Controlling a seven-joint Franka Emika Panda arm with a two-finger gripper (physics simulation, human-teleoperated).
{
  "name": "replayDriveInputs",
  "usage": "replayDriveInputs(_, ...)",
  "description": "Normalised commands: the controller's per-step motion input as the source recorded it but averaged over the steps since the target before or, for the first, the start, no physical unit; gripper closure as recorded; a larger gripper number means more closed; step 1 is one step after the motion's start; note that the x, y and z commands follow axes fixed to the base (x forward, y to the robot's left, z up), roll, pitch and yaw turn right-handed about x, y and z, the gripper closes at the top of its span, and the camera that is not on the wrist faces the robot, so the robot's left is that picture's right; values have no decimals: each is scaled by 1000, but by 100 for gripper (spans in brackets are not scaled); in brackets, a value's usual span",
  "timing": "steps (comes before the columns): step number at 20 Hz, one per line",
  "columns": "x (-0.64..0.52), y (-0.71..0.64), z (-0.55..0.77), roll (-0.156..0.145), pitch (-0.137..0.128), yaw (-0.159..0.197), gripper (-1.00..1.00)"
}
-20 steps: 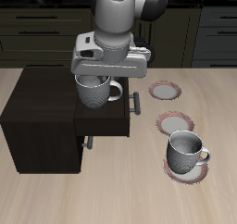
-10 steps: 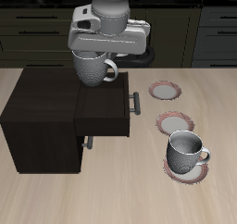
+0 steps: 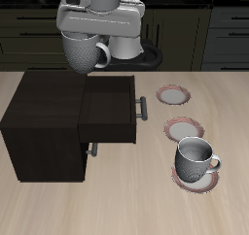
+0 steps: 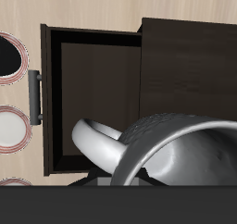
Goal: Place the porcelain mug that is in the drawer onto the top of the cabinet and close the drawer
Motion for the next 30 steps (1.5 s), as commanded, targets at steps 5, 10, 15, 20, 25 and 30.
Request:
replayDriveInputs(5,-52,-312,231,-9,-17,-12,100)
replayDriveInputs(10,31,-299,28,-19,1,-3,100)
replayDriveInputs(15,116,-283,-61,-34,8,-7,100)
replayDriveInputs(20,109,-159,-109,-32,12,-18,100)
replayDriveInputs(25,46,-38,-215,-10,19,-9,100)
replayDriveInputs(30,59,62,-221,-1,25,0,100)
